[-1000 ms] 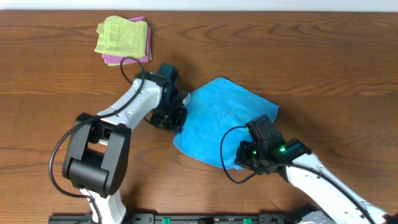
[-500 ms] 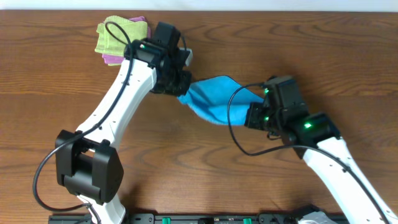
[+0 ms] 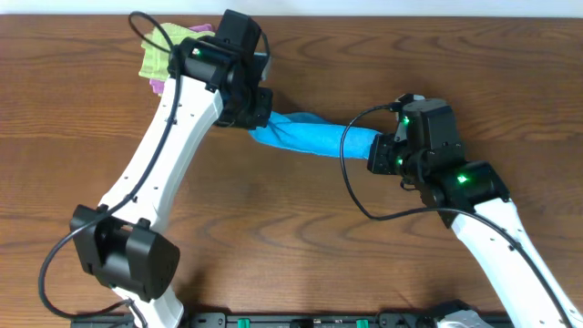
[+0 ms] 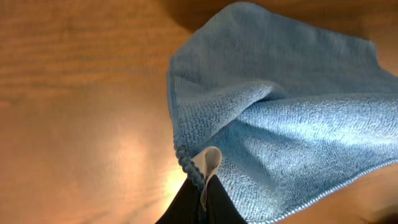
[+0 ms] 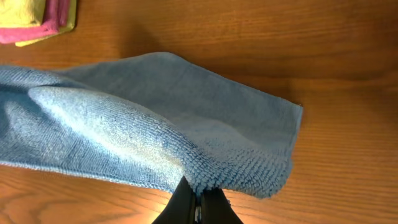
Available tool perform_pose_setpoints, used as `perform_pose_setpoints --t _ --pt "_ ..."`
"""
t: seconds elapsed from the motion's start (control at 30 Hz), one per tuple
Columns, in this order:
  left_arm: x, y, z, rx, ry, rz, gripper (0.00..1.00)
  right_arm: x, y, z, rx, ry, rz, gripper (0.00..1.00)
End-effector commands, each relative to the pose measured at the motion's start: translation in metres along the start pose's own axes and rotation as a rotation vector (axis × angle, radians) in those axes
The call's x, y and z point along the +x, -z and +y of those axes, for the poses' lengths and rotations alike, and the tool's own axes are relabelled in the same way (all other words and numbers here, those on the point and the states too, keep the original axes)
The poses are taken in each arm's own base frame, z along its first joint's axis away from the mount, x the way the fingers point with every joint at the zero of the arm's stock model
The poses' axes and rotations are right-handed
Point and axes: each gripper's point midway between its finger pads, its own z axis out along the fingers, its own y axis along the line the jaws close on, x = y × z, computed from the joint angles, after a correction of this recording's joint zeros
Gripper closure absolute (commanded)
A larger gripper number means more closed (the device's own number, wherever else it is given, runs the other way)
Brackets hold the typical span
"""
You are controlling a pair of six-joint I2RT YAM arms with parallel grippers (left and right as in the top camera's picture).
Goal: Fold the cloth
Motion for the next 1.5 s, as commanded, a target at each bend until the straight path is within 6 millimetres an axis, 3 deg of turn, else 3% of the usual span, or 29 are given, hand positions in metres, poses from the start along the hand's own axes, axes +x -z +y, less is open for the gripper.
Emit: perform_pose_setpoints --t 0.0,0.17,0.33,0.4,0.6,0.67,0.77,0.9,0.97,1.03,1.1,1.17,1.27,1.37,1.47 --pt "0.004 0.025 -0.012 0.061 0.043 -0.027 0.94 -0.010 0.006 0.009 -0.037 0.039 -0.019 0.99" --pt "0.005 0.027 -0.021 0.083 0.093 -0.031 0.94 -0.025 0.008 0.021 -0.075 0.092 -0.086 0.99" --pt "-0.029 0.032 -0.029 0.116 0.100 -0.172 0.94 -0.066 0.020 0.025 -0.067 0.146 -0.241 0.99" --pt "-0.032 0.032 -0.025 0.097 0.107 -0.186 0.94 -0.072 0.027 0.028 -0.069 0.160 -0.254 0.99" --pt "-0.012 0.027 -0.009 0.005 0.117 -0.109 0.94 -0.045 0.021 0.017 -0.028 0.168 -0.128 0.99" --pt "-0.021 0.028 -0.005 -0.018 0.112 -0.153 0.94 -0.048 0.021 0.018 -0.025 0.178 -0.138 0.98" --pt "-0.044 0.034 -0.009 0.030 0.118 -0.238 0.94 -0.066 0.025 0.021 -0.023 0.206 -0.217 0.99" --pt "-0.025 0.029 -0.017 0.066 0.135 -0.157 0.94 -0.055 0.023 0.019 -0.019 0.183 -0.169 0.98" --pt "-0.037 0.031 -0.018 0.050 0.123 -0.210 0.94 -0.054 0.022 0.018 -0.011 0.189 -0.168 0.99" --pt "-0.062 0.038 -0.019 0.062 0.113 -0.314 0.94 -0.071 0.024 0.017 0.015 0.195 -0.239 0.99" --pt "-0.072 0.042 -0.022 0.090 0.110 -0.355 0.94 -0.085 0.028 0.018 0.020 0.198 -0.297 0.99" --pt "-0.056 0.037 -0.029 0.133 0.116 -0.279 0.94 -0.080 0.029 0.019 0.006 0.189 -0.278 0.99" --pt "-0.015 0.027 -0.042 0.143 0.113 -0.112 0.94 -0.045 0.025 0.019 -0.015 0.136 -0.131 0.98" --pt "-0.003 0.025 -0.054 0.137 0.083 -0.076 0.94 -0.024 0.023 0.020 -0.012 0.125 -0.053 0.98" --pt "0.001 0.026 -0.063 0.145 0.060 -0.073 0.94 -0.023 0.030 0.026 -0.027 0.138 -0.062 0.98"
